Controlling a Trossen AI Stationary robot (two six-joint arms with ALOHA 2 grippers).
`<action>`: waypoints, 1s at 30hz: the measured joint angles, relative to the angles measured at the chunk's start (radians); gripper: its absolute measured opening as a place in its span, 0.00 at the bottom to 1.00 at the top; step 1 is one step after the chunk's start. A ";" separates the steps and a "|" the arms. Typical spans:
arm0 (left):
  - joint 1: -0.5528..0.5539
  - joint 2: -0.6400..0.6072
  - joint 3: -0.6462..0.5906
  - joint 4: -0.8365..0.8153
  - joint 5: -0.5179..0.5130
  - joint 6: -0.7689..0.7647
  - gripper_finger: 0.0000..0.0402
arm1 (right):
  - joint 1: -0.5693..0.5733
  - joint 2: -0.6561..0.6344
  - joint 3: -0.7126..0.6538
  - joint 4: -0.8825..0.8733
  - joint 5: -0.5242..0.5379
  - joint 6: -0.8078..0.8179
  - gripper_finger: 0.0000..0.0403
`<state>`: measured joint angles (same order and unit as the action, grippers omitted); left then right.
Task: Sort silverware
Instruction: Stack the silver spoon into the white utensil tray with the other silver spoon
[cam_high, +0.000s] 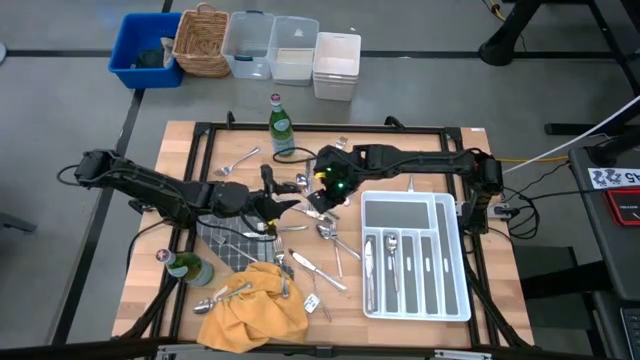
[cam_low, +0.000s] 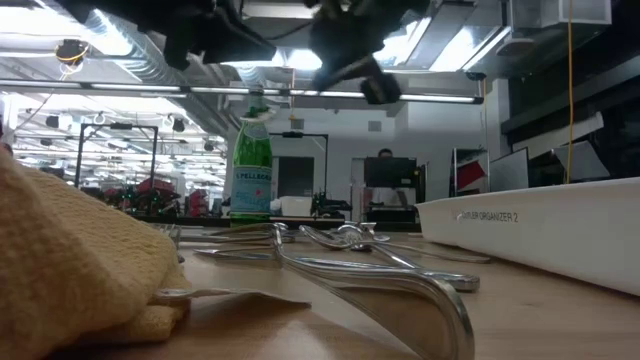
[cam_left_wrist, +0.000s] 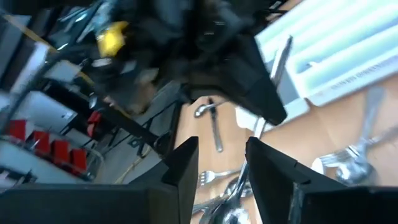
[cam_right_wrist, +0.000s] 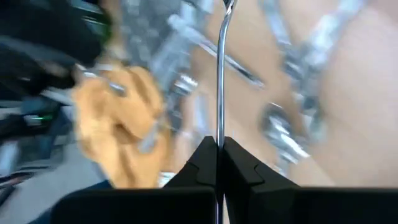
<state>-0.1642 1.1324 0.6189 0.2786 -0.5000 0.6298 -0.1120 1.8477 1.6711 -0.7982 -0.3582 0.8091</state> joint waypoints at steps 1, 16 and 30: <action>0.000 0.000 0.000 0.004 -0.016 -0.011 0.31 | 0.000 -0.012 0.000 -0.040 0.021 -0.002 0.02; 0.058 -0.014 0.000 -0.040 -0.117 -0.234 0.29 | 0.290 -0.147 0.000 -0.664 0.405 0.469 0.02; 0.196 -0.014 0.000 -0.092 -0.113 -0.383 0.29 | 0.731 -0.114 -0.174 -0.560 0.538 1.327 0.02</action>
<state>0.0320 1.1187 0.6186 0.1870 -0.6128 0.2469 0.6190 1.7335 1.4975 -1.3581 0.1794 2.1365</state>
